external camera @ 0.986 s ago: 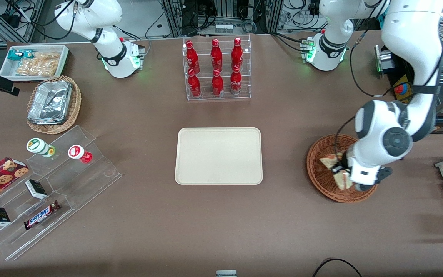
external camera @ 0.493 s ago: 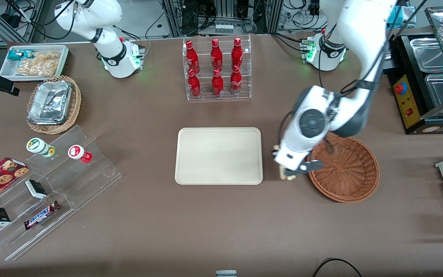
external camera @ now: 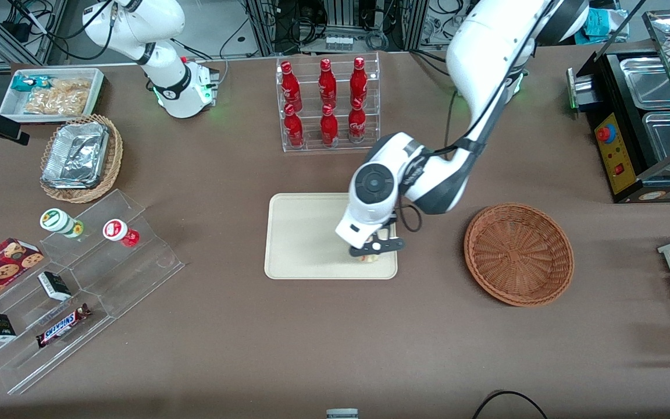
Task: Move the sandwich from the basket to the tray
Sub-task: 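Lower the sandwich onto the beige tray and open the left gripper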
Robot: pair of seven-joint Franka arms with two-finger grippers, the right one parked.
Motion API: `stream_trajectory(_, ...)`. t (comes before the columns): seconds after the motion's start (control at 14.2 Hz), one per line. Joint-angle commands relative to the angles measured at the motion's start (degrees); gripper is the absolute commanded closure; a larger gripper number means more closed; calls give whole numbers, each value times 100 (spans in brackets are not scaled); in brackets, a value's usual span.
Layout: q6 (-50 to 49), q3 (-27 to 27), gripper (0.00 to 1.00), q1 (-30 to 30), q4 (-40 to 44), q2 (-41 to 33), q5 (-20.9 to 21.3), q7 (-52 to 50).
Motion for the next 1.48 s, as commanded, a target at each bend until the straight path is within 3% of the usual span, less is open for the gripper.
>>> stream_trajectory(0.0, -226, 6, 78, -188, 824, 562, -74, -293)
stream_trajectory(0.49, -217, 6, 65, -391, 949, 924, -22, -293)
stream_trajectory(0.56, -209, 6, 57, -391, 949, 933, -22, -284)
stream_trajectory(0.77, -173, 6, 16, -391, 949, 950, -22, -284)
stream_trajectory(0.92, -103, 6, 1, -391, 949, 942, -22, -293)
stream_trajectory(1.41, -138, 68, 0, -330, 1116, 802, 5, -688)
